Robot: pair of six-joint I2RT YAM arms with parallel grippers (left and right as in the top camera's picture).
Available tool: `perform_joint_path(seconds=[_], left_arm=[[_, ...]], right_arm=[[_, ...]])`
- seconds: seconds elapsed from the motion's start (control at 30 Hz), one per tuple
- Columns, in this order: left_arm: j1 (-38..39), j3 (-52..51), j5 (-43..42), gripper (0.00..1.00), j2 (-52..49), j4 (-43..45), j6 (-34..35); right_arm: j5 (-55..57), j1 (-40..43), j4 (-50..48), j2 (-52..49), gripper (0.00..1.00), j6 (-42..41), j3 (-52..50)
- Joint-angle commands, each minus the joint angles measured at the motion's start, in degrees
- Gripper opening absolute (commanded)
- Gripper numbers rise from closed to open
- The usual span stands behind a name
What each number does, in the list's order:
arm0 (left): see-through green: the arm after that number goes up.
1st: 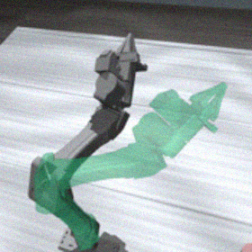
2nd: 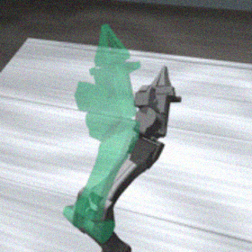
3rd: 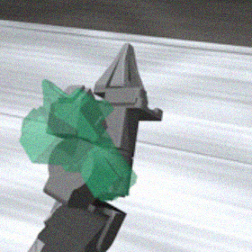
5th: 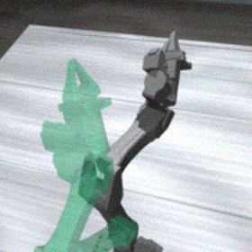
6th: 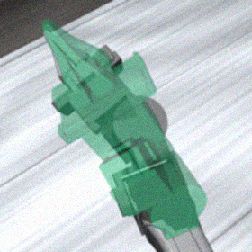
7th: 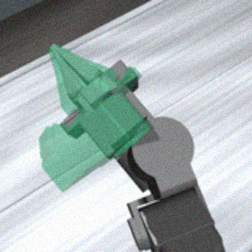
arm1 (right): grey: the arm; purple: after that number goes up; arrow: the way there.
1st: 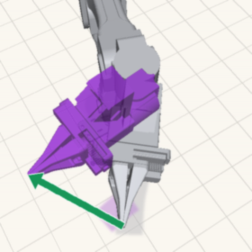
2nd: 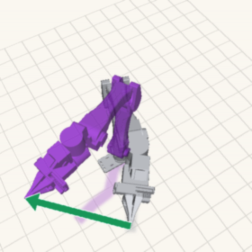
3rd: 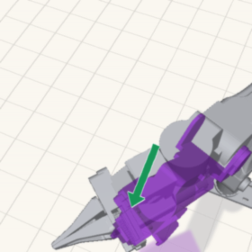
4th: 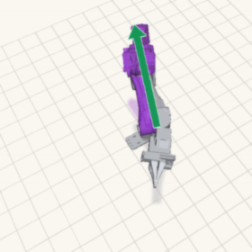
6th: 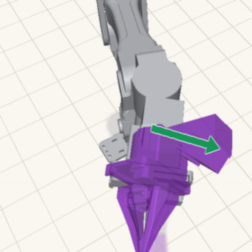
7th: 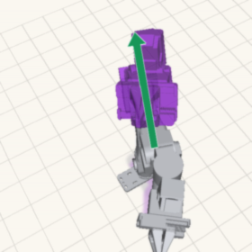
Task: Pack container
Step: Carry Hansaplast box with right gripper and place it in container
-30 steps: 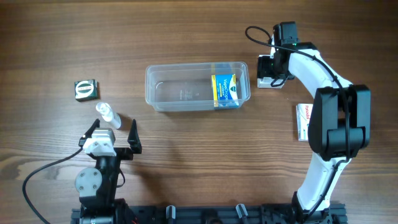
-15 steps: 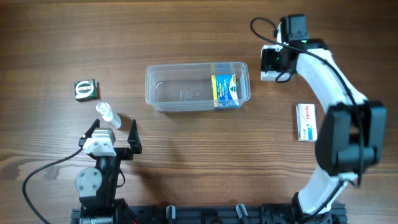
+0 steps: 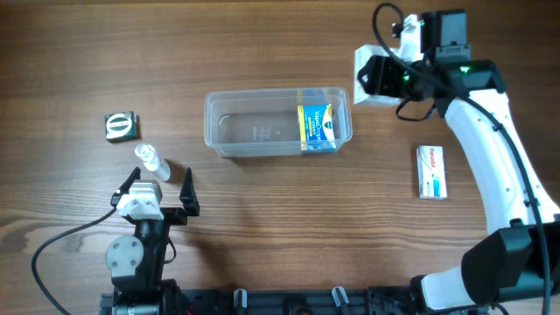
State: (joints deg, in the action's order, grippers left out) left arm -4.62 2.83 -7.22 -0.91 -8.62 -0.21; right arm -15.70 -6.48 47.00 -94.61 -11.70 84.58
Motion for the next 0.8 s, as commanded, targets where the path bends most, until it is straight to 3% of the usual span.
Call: perform_joint_path(seconds=[0.0,0.43,0.77], left_arm=[[-0.4,-0.3,-0.7,1.00,0.0,0.1,-1.1],[-0.4,-0.3,-0.7,1.00,0.0,0.1,-1.1],[-0.4,-0.3,-0.7,1.00,0.0,0.1,-1.1]], right_arm=[[-4.8,-3.4,1.4,0.2,0.72,-1.7,0.2],[7.5,-13.3,2.0,-2.8,0.73,-5.4,0.1],[10.8,-14.7,1.9,-9.3,0.73,-9.5,0.1]])
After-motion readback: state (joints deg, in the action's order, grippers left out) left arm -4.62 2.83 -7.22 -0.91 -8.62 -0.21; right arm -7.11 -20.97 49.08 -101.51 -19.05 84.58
